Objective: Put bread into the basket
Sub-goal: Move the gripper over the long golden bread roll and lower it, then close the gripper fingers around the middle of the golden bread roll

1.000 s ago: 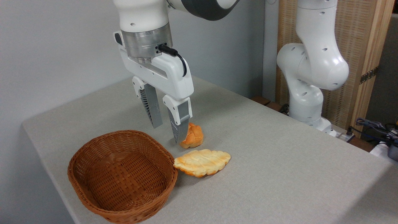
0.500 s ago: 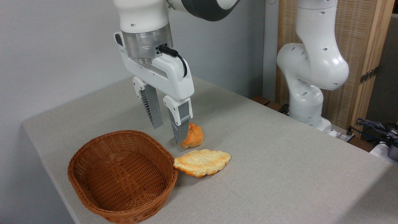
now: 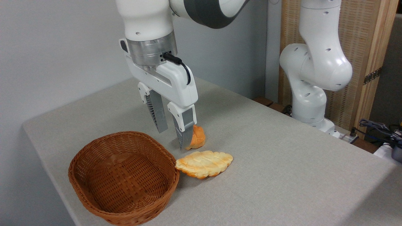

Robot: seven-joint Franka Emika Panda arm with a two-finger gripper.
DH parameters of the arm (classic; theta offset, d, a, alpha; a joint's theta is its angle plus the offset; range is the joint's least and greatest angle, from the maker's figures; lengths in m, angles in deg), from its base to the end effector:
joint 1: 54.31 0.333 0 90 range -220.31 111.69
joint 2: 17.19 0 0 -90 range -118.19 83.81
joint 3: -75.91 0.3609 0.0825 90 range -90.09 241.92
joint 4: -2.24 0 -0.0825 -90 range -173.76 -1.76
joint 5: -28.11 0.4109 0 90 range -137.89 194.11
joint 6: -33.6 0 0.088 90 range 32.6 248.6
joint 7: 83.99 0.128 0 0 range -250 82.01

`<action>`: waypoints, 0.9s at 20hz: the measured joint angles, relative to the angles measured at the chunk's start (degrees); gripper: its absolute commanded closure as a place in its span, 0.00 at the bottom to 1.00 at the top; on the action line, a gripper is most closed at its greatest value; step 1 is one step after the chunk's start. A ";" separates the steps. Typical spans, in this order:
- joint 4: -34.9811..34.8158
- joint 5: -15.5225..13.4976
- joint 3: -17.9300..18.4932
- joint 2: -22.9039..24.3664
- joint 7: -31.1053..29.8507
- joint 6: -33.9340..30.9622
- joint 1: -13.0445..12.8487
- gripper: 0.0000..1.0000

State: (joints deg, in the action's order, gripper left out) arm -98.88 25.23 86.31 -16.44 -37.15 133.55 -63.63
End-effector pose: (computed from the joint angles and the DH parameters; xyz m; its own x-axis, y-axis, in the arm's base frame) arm 0.5839 0.0060 0.5735 0.7041 -0.7094 0.0324 -0.7101 -0.7029 0.0411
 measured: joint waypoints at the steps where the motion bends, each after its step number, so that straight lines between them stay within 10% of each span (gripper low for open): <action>1: -1.65 0.00 0.06 0.91 0.97 1.43 0.00 0.00; 18: -17.06 0.01 2.78 5.82 19.14 9.29 -0.03 0.00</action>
State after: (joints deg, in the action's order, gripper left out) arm -115.94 25.24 89.08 -10.62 -18.01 142.84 -63.66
